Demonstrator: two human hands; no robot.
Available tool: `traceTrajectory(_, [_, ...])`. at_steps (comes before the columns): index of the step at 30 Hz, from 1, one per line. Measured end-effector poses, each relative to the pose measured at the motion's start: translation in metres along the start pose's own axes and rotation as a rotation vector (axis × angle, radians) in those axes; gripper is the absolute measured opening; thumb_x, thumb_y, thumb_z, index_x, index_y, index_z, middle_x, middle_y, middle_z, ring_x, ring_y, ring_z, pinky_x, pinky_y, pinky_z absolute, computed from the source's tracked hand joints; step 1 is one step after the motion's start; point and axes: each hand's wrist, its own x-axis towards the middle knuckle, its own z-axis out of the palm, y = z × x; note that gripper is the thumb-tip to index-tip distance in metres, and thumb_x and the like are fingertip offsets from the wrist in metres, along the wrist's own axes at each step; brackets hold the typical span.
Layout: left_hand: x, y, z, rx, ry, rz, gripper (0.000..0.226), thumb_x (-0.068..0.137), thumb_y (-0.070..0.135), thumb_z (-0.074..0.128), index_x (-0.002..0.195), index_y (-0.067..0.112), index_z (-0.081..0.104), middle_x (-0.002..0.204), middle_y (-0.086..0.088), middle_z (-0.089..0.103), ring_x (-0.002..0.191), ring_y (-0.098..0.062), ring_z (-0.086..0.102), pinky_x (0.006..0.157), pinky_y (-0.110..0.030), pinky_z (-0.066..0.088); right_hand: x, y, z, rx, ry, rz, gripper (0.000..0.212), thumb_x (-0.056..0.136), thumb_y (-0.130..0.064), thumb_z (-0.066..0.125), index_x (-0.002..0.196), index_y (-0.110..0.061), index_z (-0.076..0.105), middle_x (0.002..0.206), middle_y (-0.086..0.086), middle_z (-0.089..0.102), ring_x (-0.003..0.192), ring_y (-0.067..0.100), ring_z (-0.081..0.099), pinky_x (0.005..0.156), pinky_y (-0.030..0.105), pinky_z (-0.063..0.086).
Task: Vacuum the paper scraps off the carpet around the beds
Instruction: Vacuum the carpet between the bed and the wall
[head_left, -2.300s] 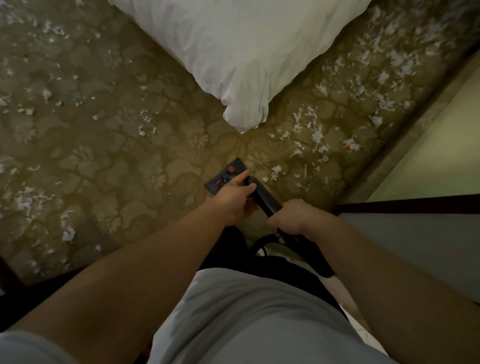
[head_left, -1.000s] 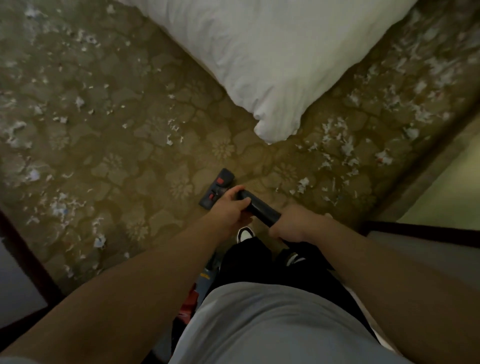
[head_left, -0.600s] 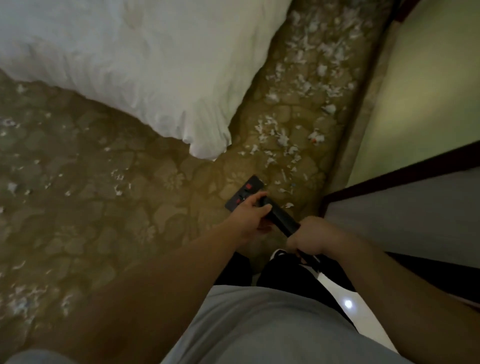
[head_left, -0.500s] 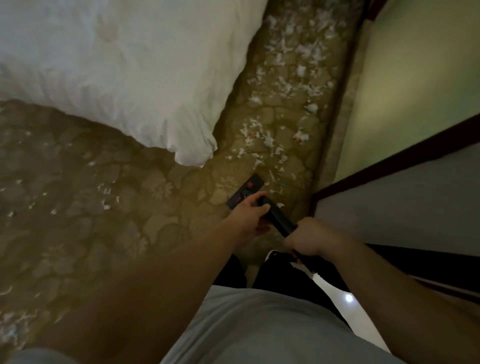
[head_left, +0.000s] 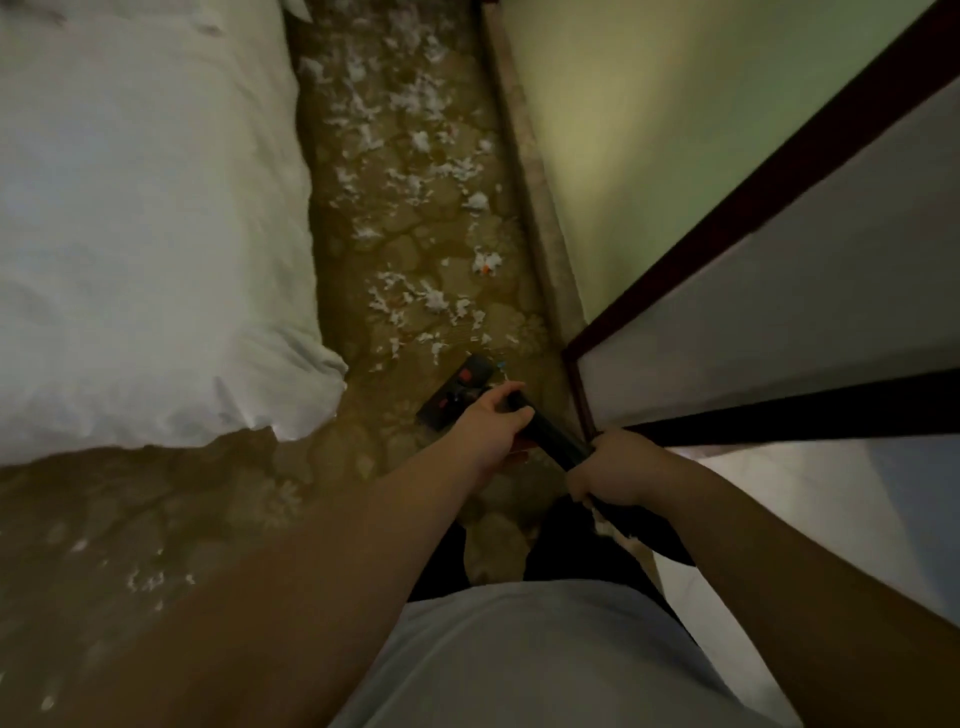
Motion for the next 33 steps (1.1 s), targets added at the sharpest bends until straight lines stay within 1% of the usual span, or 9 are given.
traceTrajectory(3, [0.0,0.007,-0.011,0.036,-0.049,-0.008,0.043,0.102,0.014,0.059,0.141,0.029,0.051,0.132,-0.012,0.058,0.105,-0.03,0.069,0.072,-0.036,0.061,-0.011,-0.008,0.008,0.064,0.032,0.013,0.017,0.08,-0.015,0.073,0.092,-0.003,0.073,0.079,0.014,0.076,0.06,0.023,0.073,0.058,0.032,0.06])
traceTrajectory(9, [0.003,0.012,-0.016,0.111,-0.097,-0.074,0.039,0.102,0.017,0.059,0.137,0.033,0.052,0.13,-0.01,0.057,0.104,-0.03,0.067,0.077,-0.041,0.061,-0.025,-0.019,0.017,0.132,0.036,0.017,0.008,0.086,-0.014,0.074,0.09,-0.007,0.071,0.077,0.01,0.074,0.061,0.022,0.071,0.057,0.03,0.06])
traceTrajectory(14, [0.007,0.011,-0.002,0.178,-0.126,-0.096,0.039,0.101,0.019,0.061,0.137,0.032,0.055,0.112,-0.008,0.065,0.075,-0.02,0.071,0.059,-0.033,0.059,-0.027,-0.003,0.022,0.207,0.065,0.063,0.013,0.082,-0.015,0.075,0.09,-0.005,0.071,0.08,0.013,0.075,0.067,0.027,0.074,0.066,0.037,0.063])
traceTrajectory(17, [0.009,0.002,0.014,0.164,-0.131,-0.111,0.04,0.102,0.017,0.06,0.137,0.033,0.055,0.113,-0.009,0.066,0.067,-0.018,0.071,0.059,-0.033,0.058,-0.03,0.014,0.02,0.232,0.07,0.057,0.012,0.083,-0.015,0.076,0.088,-0.006,0.07,0.085,0.015,0.076,0.077,0.032,0.076,0.075,0.043,0.065])
traceTrajectory(22, [0.016,0.001,0.05,0.181,-0.141,-0.101,0.041,0.102,0.017,0.06,0.139,0.034,0.053,0.107,-0.007,0.068,0.064,-0.016,0.071,0.066,-0.035,0.058,-0.029,0.041,-0.002,0.224,0.055,0.071,0.008,0.086,-0.014,0.074,0.082,-0.009,0.069,0.075,0.008,0.071,0.067,0.023,0.069,0.063,0.03,0.056])
traceTrajectory(25, [0.021,0.007,0.071,0.166,-0.121,-0.108,0.042,0.102,0.018,0.059,0.14,0.034,0.053,0.11,-0.006,0.068,0.075,-0.02,0.073,0.08,-0.041,0.061,-0.019,0.056,-0.019,0.275,0.049,0.077,0.009,0.086,-0.013,0.074,0.08,-0.007,0.071,0.067,0.006,0.071,0.053,0.017,0.067,0.052,0.023,0.053])
traceTrajectory(27, [0.025,0.012,0.082,0.186,-0.09,-0.071,0.043,0.103,0.015,0.058,0.143,0.03,0.052,0.113,-0.007,0.067,0.075,-0.021,0.071,0.072,-0.039,0.059,-0.011,0.062,-0.03,0.291,0.035,0.067,0.01,0.086,-0.012,0.075,0.08,-0.005,0.072,0.066,0.007,0.071,0.053,0.018,0.067,0.048,0.022,0.051])
traceTrajectory(31, [0.026,0.03,0.106,0.208,-0.052,-0.058,0.044,0.103,0.01,0.055,0.144,0.024,0.05,0.127,-0.013,0.058,0.077,-0.02,0.066,0.051,-0.028,0.057,0.007,0.072,-0.053,0.254,0.004,0.025,0.017,0.084,-0.016,0.076,0.09,0.001,0.076,0.084,0.016,0.076,0.076,0.033,0.075,0.068,0.04,0.061])
traceTrajectory(33, [0.029,0.036,0.113,0.205,-0.016,-0.075,0.045,0.103,0.012,0.055,0.145,0.027,0.05,0.119,-0.01,0.06,0.077,-0.021,0.066,0.056,-0.031,0.058,0.013,0.075,-0.063,0.272,-0.021,0.0,0.015,0.084,-0.013,0.075,0.084,0.002,0.076,0.087,0.02,0.077,0.077,0.036,0.073,0.07,0.041,0.06])
